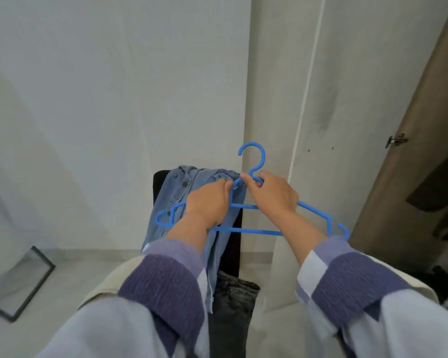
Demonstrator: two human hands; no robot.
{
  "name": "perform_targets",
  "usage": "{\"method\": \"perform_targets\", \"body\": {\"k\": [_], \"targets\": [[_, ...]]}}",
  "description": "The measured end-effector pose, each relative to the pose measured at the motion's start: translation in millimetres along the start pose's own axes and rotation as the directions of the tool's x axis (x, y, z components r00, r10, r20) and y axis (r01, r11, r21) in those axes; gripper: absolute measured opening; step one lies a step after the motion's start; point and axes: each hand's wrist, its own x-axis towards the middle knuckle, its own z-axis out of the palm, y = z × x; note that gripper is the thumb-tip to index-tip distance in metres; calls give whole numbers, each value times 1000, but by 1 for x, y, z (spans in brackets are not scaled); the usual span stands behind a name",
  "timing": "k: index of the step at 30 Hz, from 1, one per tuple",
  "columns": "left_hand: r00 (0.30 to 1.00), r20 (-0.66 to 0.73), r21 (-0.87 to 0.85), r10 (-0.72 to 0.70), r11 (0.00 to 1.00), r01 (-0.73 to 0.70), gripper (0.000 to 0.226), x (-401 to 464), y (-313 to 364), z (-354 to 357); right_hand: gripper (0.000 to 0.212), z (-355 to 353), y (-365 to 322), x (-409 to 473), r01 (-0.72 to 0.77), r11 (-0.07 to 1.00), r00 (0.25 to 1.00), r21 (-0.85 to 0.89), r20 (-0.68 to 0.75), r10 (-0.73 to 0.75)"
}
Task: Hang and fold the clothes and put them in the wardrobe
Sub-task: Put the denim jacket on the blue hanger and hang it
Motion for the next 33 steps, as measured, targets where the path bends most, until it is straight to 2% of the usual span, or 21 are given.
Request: {"method": "perform_targets", "body": {"k": [4,9,11,16,20,23,25,30,33], "targets": [[995,4,25,-96,995,96,45,12,-42,4,52,41,-23,15,62,998,997,24,43,-63],[981,30,25,-189,982,189,31,42,-79,21,53,97,-31,54,146,989,985,15,88,-147],[970,51,-13,-237,971,238,33,65,-96,33,54,120,-31,76,174,985,980,11,102,-174],[924,65,-167,-376,909,382,38,139,-134,67,53,187,-22,140,187,981,973,43,130,-191],[872,127,-169,-472,856,488,29,188,-156,93,53,228,-11,174,170,985,971,32,165,-173],[823,102,-263,-559,782,565,42,210,-170,118,56,250,-5,185,156,987,980,-34,132,-151],[796,79,-252,-600,761,598,51,217,-171,128,57,260,-4,185,146,988,985,-56,98,-140],[803,3,-152,-596,793,590,36,218,-173,130,54,266,-4,180,139,990,987,-33,91,-135],[804,42,-180,-594,787,590,28,214,-176,122,56,260,-5,179,146,989,984,-26,103,-143]]}}
